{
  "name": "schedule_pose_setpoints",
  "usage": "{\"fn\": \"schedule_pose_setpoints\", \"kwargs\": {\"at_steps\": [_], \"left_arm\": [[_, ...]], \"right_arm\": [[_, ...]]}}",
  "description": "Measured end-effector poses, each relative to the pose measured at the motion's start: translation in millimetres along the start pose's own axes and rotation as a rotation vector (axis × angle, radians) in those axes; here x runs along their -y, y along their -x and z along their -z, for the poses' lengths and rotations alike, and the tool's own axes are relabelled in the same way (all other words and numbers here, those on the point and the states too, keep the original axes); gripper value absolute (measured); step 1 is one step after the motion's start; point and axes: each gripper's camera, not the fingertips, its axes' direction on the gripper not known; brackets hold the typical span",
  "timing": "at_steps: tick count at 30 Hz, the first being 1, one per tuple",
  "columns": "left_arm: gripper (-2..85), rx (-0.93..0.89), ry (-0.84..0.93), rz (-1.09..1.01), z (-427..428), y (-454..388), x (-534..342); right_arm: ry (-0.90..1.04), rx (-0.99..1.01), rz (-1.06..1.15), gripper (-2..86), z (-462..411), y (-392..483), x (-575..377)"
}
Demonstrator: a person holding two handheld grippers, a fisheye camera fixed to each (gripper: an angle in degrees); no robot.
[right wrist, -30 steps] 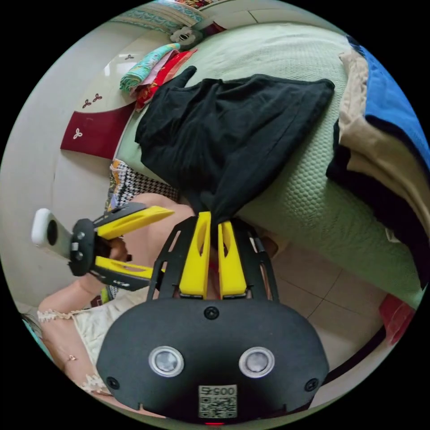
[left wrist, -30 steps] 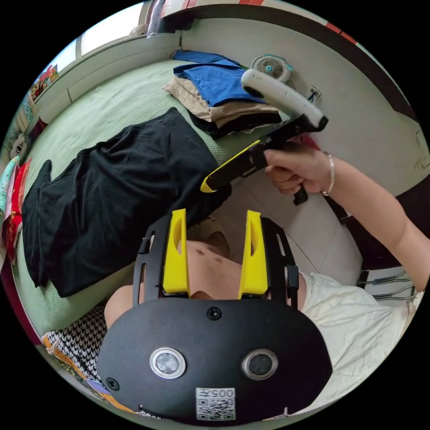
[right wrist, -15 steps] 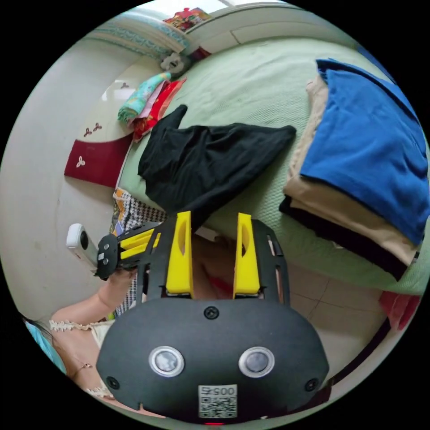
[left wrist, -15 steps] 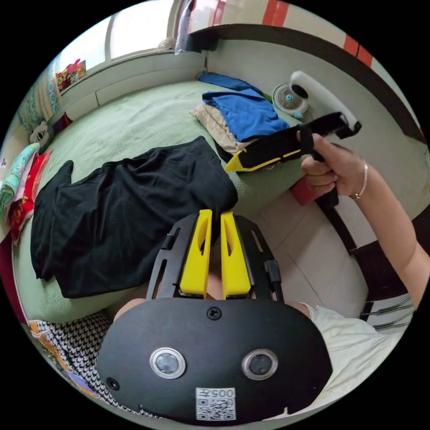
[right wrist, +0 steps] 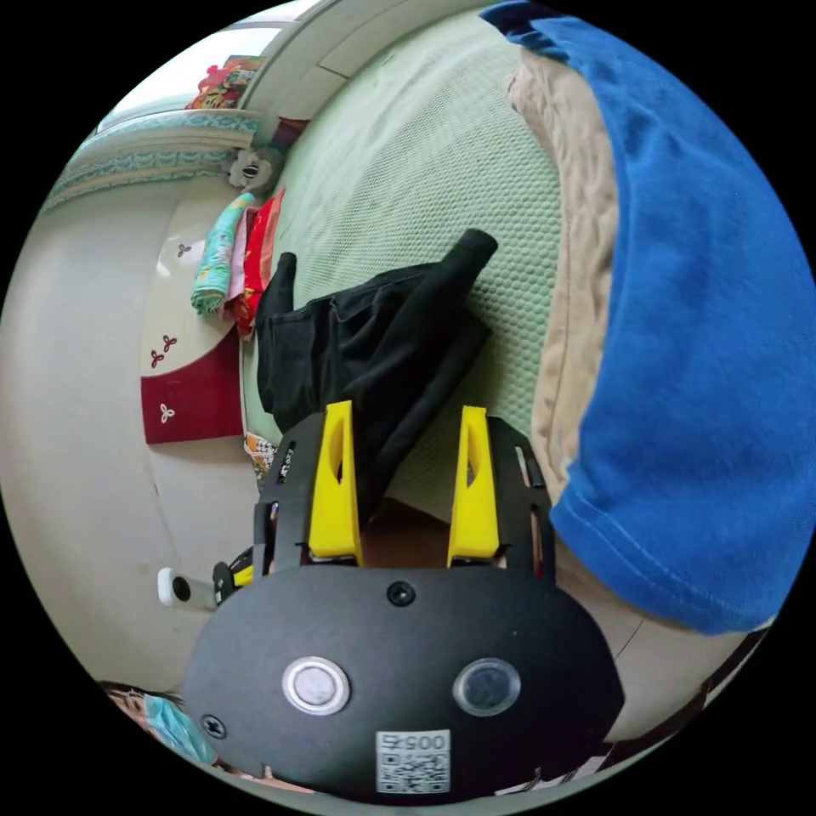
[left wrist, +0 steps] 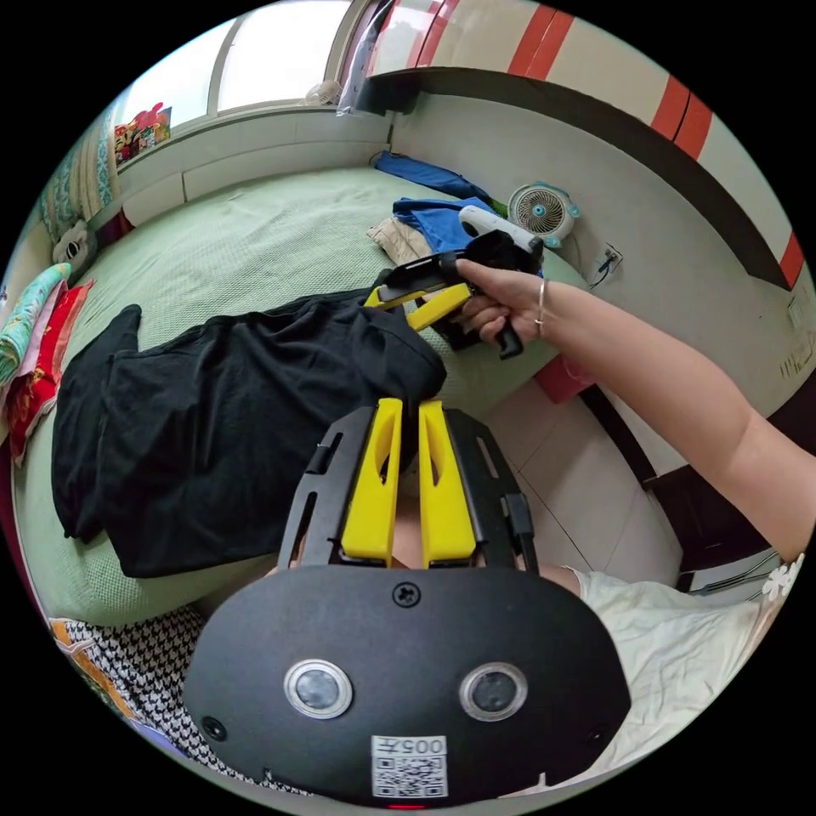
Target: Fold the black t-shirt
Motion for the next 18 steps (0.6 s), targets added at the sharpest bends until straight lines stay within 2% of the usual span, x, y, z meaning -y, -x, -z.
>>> {"fn": "schedule_pose_setpoints", "kwargs": {"at_steps": [3,10,18], "left_arm": [[4.7,-0.008,-0.001,-0.005,5,3,-6],[4.7,-0.007,-0.005,-0.031,16,4,-18],[4.7,0.018,0.045,-0.095,16,0,-30]], "right_arm": [[-0.035,0.059,-0.002,16.3,3,8,9],[-0.078,0.057,0.011,16.2,23,30,13],[-0.051,-0.127,0.001,14.3,1,71,19]]}}
